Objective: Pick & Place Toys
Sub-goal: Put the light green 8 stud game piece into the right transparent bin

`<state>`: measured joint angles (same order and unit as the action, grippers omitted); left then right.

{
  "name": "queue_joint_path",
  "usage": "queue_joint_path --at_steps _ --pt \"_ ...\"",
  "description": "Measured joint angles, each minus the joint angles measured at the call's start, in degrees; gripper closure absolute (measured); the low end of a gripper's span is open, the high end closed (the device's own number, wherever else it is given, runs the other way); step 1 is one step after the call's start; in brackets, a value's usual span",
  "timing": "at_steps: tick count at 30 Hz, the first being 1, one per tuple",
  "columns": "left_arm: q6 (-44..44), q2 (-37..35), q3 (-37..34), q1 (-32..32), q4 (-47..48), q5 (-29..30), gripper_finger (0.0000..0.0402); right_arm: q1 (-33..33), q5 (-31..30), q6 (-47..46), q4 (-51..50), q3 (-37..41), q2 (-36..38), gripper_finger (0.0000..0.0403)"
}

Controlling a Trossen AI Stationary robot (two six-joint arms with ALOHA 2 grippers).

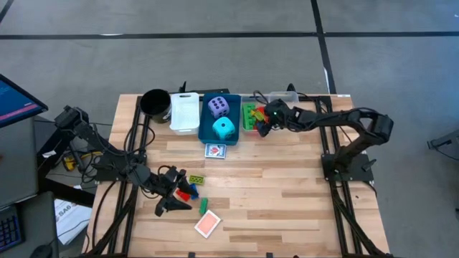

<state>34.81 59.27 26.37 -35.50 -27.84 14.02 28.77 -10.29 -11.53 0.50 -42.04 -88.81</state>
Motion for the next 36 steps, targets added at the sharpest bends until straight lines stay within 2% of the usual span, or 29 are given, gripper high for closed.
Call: queue_joint_path --at_steps 4,8,13,17,22,29,31,36 --pt "0.2 0.0 0.0 0.0 -0.2 0.0 0.012 0.3 0.5 -0.5 1.2 -1.9 -5.6 0.0154" --pt "0.3 0.0 0.0 0.0 -0.7 0.0 0.012 -0.2 -1.8 0.2 0.4 -6.0 -11.8 0.0154" --pt "1.9 0.0 0.0 0.0 -0.6 0.0 0.012 -1.7 -5.0 -0.4 -8.7 -14.3 -15.7 0.0165" --pt "2.1 0.0 0.0 0.0 -0.6 0.0 0.012 -2.6 -6.7 0.9 -15.3 -19.6 -16.5 0.0207" --pt "2.1 0.0 0.0 0.0 -0.5 -0.1 0.012 -3.5 -7.3 1.0 -21.0 -23.9 -16.7 0.0285" --pt "2.1 0.0 0.0 0.0 -0.5 -0.3 0.012 -4.3 -9.6 0.1 -28.3 -25.7 -15.1 0.0385" --pt "2.1 0.0 0.0 0.0 -0.5 -0.3 0.012 -4.4 -10.6 0.0 -28.8 -25.7 -13.9 0.0398" --pt "2.1 0.0 0.0 0.0 -0.5 -0.3 0.012 -4.8 -12.5 -0.1 -29.8 -25.7 -9.6 0.0398"
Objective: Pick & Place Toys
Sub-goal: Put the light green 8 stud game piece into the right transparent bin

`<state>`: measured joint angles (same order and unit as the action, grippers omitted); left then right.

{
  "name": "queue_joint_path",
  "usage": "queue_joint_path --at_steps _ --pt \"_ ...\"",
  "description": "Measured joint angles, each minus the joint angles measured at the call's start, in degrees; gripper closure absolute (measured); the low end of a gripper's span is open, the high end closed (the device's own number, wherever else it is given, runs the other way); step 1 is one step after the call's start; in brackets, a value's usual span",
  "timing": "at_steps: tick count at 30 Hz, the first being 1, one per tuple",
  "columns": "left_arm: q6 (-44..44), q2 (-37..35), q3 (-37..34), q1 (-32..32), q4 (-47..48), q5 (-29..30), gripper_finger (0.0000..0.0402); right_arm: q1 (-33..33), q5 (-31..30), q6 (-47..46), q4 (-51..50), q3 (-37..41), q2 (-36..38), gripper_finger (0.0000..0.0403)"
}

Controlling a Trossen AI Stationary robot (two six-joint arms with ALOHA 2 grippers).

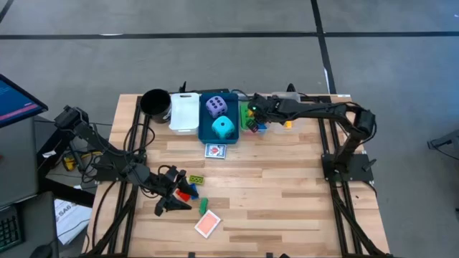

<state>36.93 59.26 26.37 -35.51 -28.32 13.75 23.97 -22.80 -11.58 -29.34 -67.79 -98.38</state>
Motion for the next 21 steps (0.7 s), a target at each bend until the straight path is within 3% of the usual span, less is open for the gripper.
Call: queue_joint_path --at_steps 11,21 --pt "0.0 0.0 0.0 0.0 0.0 0.0 0.012 0.0 2.2 -1.5 -0.7 -0.1 6.3 0.0364" --pt "-0.6 0.0 0.0 0.0 0.0 -0.3 0.012 2.0 11.2 -1.6 -2.4 -0.1 5.3 0.0235"
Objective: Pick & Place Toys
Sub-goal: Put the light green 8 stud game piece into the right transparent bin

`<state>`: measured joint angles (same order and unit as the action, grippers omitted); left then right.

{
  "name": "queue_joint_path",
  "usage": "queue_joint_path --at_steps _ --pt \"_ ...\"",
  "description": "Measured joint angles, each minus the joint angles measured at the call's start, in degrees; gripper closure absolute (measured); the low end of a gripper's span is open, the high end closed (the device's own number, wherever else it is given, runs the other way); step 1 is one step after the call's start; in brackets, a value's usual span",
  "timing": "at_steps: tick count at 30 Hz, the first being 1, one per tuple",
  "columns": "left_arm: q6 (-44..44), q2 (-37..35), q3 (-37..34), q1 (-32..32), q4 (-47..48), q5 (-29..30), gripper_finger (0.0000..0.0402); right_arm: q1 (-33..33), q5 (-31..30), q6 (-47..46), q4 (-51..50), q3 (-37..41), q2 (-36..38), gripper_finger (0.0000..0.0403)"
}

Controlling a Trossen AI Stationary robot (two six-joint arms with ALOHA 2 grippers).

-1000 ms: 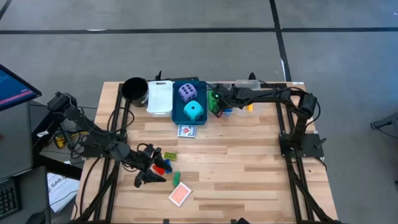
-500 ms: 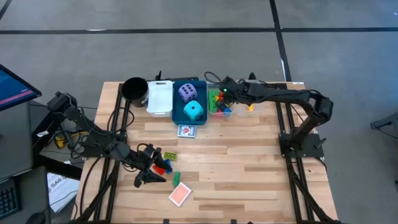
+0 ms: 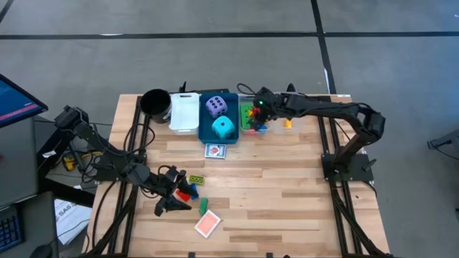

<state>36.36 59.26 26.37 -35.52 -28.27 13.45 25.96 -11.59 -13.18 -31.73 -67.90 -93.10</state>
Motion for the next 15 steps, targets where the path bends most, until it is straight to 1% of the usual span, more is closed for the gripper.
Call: queue_joint_path --at_steps 3,6,11,15 --pt "0.0 0.0 0.0 0.0 0.0 -0.2 0.012 1.3 2.7 -4.2 -0.9 0.0 0.0 0.0195" --pt "0.0 0.0 0.0 0.0 0.0 -0.2 0.012 2.4 3.6 -7.0 -2.4 0.0 0.0 0.0171" --pt "0.0 0.0 0.0 0.0 0.0 -0.2 0.012 3.1 4.2 -9.0 -5.3 0.0 0.0 0.0165" --pt "0.0 0.0 0.0 0.0 0.0 -0.3 0.012 2.7 4.3 -9.4 -5.8 0.0 0.0 0.0174"
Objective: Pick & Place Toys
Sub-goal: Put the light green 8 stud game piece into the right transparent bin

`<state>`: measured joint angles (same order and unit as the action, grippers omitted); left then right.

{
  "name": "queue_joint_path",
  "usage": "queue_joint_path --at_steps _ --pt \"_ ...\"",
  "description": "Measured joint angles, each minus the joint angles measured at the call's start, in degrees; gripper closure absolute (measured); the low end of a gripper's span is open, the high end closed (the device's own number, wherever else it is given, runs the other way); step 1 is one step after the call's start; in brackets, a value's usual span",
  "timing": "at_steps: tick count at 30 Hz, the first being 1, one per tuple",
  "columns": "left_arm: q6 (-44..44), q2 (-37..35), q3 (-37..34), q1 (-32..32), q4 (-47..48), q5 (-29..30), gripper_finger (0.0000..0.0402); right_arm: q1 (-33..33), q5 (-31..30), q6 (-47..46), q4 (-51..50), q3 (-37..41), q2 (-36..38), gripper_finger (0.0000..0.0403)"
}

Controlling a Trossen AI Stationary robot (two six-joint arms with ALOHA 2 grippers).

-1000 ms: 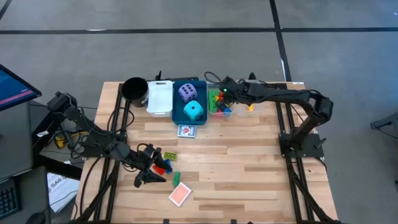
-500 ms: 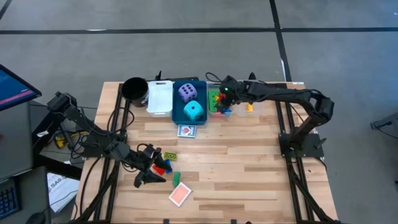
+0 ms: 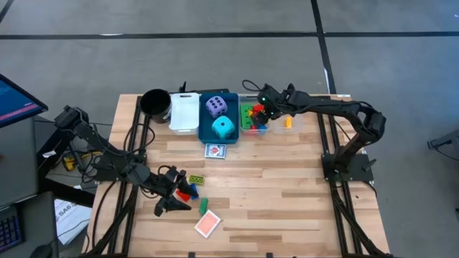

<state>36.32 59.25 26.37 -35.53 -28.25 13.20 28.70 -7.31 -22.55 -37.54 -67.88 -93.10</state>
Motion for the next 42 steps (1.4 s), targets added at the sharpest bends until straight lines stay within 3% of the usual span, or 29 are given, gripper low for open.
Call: queue_joint_path --at_steps 13,21,28,42 --pt "0.4 0.0 0.0 0.0 0.0 0.0 0.012 -1.4 0.0 0.0 0.5 0.0 0.0 0.0214" --pt "0.7 0.0 0.0 0.0 0.0 0.0 0.012 1.0 -0.1 0.7 9.3 3.0 0.0 0.0218" --pt "2.1 0.0 0.0 0.0 0.0 0.0 0.012 1.9 -0.2 1.5 9.1 3.5 0.0 0.0218" --pt "2.1 0.0 0.0 -0.1 -0.1 0.0 0.012 2.0 -0.3 1.0 10.5 3.4 -8.5 0.0218"
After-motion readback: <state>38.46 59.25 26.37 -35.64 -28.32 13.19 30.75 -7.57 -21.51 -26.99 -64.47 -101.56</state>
